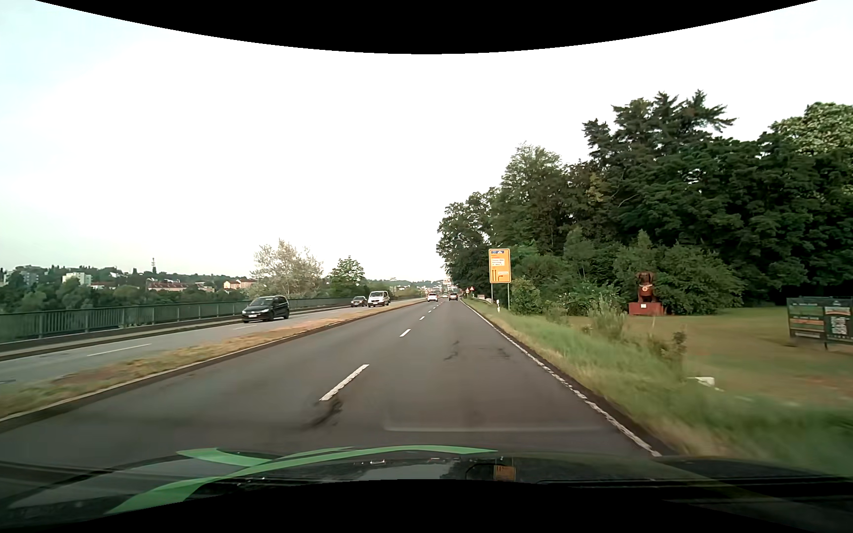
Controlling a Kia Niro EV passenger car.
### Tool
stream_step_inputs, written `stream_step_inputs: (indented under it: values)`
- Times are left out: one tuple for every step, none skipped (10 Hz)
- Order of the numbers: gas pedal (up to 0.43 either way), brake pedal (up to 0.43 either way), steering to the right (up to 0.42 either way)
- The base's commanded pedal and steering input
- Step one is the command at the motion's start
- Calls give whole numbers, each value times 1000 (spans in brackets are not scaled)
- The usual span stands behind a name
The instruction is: Follow the waypoints while adhering to traffic rules and regulations
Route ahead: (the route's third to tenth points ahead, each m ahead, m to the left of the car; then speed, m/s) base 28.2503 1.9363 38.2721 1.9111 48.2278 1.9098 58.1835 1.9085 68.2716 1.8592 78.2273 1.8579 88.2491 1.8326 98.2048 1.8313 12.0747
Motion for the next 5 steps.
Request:
stream_step_inputs:
  values:
    - [138,0,-4]
    - [138,0,-4]
    - [138,0,-4]
    - [138,0,-4]
    - [138,0,-4]
